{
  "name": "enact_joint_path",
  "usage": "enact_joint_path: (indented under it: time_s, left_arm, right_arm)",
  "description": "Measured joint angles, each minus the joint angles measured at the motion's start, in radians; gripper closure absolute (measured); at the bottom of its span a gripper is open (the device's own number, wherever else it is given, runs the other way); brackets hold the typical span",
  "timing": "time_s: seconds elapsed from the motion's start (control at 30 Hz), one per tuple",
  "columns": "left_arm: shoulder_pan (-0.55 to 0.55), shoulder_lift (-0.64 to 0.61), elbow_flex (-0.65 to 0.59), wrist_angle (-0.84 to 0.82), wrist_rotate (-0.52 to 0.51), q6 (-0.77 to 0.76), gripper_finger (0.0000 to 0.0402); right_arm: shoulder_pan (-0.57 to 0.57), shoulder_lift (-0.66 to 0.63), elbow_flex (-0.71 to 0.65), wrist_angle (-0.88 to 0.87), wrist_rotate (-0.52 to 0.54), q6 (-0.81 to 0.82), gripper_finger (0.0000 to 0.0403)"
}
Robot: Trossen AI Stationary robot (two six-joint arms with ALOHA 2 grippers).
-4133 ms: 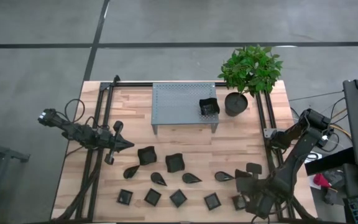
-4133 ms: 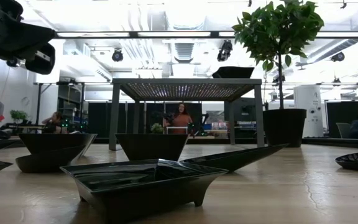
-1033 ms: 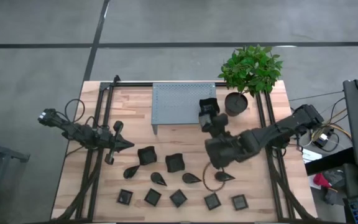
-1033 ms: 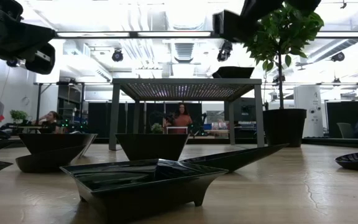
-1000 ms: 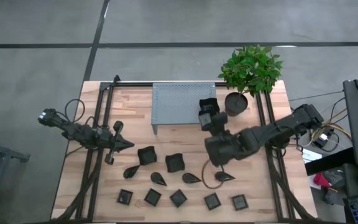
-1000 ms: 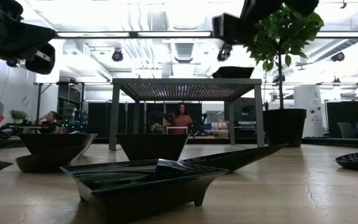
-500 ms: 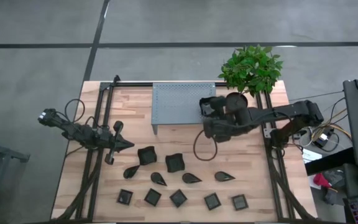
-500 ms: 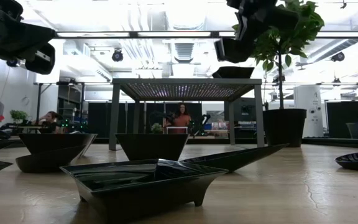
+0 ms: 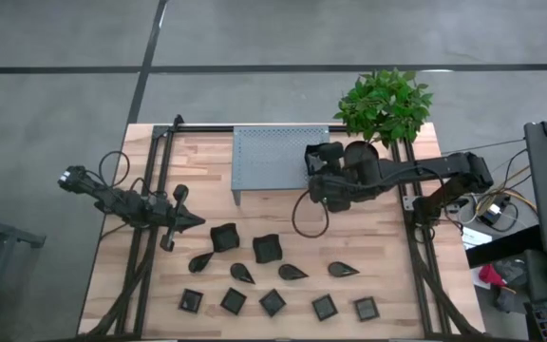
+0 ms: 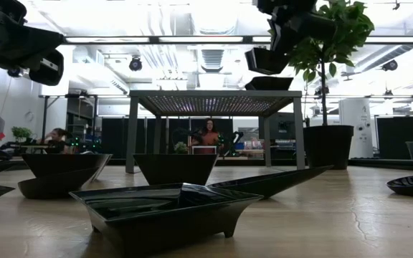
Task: Pick & Place Mini shaped plates
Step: Stack the black distorted square plate on top of the black distorted square plate on the shelf, then stack the black distorted square plate on top of the black distorted square plates on the shelf
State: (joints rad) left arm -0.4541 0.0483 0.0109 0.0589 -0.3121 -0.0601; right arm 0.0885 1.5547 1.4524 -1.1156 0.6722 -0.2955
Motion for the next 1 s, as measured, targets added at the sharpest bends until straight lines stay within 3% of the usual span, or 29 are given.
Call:
enact_joint_path:
  time_s: [0.33,1.0]
  left_arm:
    - [0.000,0.000,0.000,0.000,0.000,0.000,0.0401]
    - [0.000,0.000,0.000,0.000,0.000,0.000,0.0401]
  right_arm:
    - [-0.032,0.000,0.000,0.000,0.001,0.005,0.0388]
    - [-0.036,0.001,-0.002,0.006,0.008,0.036,0.0300]
